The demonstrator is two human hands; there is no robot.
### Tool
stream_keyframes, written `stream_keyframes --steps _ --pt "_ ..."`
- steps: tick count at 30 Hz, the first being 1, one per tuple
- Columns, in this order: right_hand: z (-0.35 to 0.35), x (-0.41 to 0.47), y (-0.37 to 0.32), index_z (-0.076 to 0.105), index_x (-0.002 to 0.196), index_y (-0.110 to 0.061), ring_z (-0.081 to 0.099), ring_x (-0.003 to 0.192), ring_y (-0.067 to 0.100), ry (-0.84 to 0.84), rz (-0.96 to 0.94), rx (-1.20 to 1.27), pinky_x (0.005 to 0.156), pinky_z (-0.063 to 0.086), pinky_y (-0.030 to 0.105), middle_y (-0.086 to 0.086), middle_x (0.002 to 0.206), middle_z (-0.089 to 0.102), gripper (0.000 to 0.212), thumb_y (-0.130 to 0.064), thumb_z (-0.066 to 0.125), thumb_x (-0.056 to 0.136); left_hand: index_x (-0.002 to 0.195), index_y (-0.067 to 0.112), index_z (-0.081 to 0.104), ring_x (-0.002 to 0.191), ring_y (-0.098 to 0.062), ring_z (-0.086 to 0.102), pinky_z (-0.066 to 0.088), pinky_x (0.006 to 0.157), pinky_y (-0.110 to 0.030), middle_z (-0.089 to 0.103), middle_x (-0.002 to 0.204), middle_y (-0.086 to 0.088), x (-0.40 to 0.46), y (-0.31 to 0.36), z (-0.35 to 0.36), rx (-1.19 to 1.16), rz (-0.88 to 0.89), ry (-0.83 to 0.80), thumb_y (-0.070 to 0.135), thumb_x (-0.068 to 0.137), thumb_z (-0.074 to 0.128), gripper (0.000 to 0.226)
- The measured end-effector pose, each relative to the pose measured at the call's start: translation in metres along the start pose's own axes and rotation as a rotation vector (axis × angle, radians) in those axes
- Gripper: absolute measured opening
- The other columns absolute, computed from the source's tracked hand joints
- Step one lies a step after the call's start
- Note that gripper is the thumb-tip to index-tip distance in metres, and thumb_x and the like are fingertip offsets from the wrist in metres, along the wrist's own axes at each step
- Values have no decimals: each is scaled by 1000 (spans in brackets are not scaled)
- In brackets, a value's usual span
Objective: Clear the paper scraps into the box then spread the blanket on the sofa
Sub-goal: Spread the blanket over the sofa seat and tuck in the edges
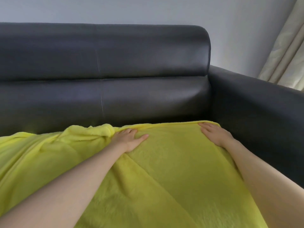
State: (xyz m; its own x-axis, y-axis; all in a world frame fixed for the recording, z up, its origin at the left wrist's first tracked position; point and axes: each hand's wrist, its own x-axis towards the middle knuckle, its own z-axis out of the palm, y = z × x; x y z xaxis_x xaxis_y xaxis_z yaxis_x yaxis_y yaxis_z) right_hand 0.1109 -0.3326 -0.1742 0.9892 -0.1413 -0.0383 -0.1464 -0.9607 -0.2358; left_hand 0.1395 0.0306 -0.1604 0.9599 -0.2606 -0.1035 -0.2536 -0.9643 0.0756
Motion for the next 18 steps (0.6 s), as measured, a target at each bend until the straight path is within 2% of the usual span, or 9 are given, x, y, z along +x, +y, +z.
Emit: stream_keyframes --steps 7,13,18 --pt "1 53 3 17 153 -33 11 147 18 -34 39 -43 118 15 41 -5 161 11 53 -45 23 101 153 28 14 146 -16 17 13 118 -39 14 160 5 33 -1 7 3 0 15 79 83 5 87" --pt "1 76 -9 28 148 -29 25 140 27 -25 113 -107 105 34 47 4 155 27 50 -44 24 100 154 27 12 147 -16 14 10 118 -39 11 161 4 50 -1 9 29 1 6 76 86 5 84" --pt "0 84 -16 31 145 -30 30 137 30 -42 164 -177 101 38 48 8 149 35 50 -47 19 100 152 27 20 145 -17 20 13 117 -40 19 159 3 62 -3 8 2 -1 19 78 85 8 85"
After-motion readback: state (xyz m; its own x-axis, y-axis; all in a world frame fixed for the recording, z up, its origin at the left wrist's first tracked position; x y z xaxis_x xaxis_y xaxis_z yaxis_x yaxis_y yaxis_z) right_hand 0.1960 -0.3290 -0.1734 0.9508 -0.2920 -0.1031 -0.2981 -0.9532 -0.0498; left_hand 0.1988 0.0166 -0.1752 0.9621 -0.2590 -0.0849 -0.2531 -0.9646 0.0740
